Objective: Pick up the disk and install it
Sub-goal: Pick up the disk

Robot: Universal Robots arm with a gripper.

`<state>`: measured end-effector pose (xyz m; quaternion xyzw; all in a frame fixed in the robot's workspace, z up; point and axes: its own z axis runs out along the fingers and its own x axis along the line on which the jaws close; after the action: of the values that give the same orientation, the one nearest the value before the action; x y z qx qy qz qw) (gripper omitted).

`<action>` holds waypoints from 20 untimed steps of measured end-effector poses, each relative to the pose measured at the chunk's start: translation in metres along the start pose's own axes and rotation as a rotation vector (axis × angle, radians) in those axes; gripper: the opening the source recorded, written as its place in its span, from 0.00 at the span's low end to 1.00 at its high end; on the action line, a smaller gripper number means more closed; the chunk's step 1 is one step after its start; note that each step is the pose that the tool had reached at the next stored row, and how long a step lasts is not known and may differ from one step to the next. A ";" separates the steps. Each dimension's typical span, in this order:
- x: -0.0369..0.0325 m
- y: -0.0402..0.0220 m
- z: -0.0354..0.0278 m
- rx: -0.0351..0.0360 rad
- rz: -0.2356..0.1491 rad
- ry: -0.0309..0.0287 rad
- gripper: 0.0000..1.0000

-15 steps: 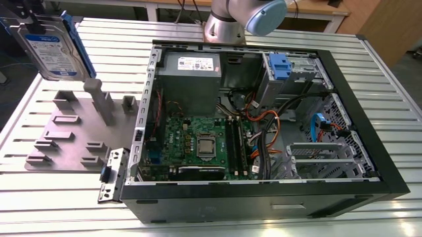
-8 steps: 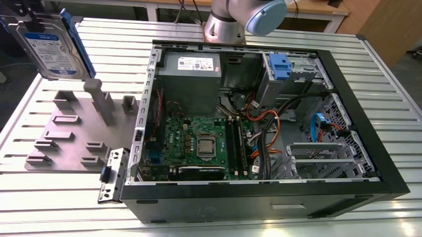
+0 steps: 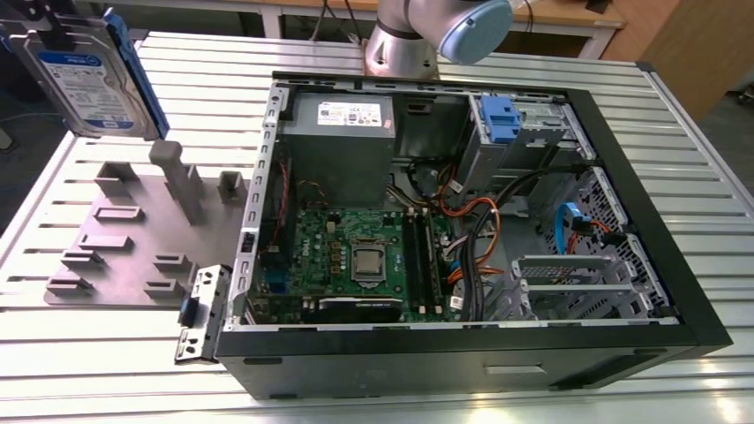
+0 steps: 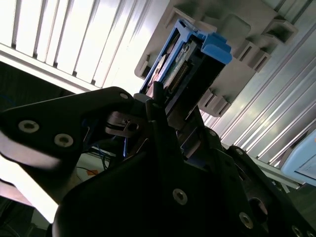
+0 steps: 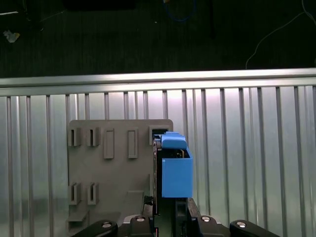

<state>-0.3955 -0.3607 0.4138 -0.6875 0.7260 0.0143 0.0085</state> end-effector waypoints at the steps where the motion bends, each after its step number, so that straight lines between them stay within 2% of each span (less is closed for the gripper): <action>1: 0.0000 0.0000 -0.0001 -0.0001 0.000 0.0001 0.35; 3: -0.0007 0.0002 -0.0208 0.0000 0.000 0.0000 0.35; 14: -0.0007 0.0002 -0.0221 -0.0002 0.000 0.0000 0.35; 18: -0.0009 0.0002 -0.0272 -0.0001 0.000 0.0000 0.35; 20: -0.0011 0.0003 -0.0325 -0.0001 0.000 0.0000 0.35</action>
<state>-0.3954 -0.3607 0.4464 -0.6875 0.7260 0.0144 0.0085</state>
